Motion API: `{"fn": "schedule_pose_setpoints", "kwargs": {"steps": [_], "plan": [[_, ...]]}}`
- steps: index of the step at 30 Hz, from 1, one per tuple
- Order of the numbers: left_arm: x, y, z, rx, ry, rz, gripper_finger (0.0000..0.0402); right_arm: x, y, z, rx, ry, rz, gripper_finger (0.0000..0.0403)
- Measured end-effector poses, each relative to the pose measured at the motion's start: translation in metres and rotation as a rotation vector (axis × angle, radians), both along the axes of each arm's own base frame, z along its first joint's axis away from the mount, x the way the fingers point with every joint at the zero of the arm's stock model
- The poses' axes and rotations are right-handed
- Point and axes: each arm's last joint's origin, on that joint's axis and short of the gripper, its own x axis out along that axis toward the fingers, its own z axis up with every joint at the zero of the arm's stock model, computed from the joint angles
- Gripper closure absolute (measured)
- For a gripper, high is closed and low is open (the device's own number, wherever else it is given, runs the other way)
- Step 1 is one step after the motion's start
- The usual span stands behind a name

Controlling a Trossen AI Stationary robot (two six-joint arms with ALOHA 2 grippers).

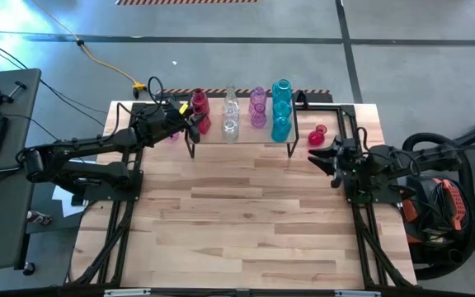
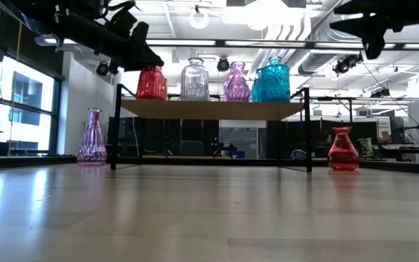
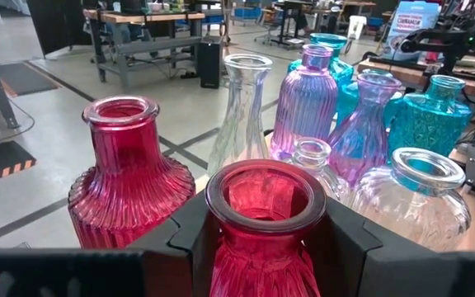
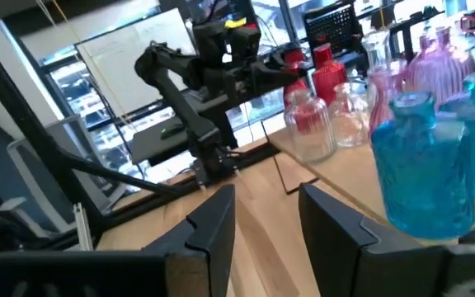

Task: Sort vases onto shelf
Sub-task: Put the bottom red vase on the shelf aligned with the other red vase

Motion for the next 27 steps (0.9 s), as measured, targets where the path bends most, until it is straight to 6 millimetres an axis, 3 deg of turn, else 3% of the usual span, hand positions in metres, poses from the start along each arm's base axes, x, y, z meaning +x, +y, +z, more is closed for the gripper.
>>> {"fn": "schedule_pose_setpoints", "kwargs": {"steps": [9,27], "plan": [[0.0000,0.0000,-0.0002,-0.008,-0.004,0.001,0.0264,0.0003,0.0005,-0.0108,-0.012,0.049,0.015,0.0284],[-0.0014,0.0024,-0.0003,-0.001,0.003,0.019,0.0264,0.0002,0.0006,-0.0122,-0.012,0.063,0.021,0.0284]]}}
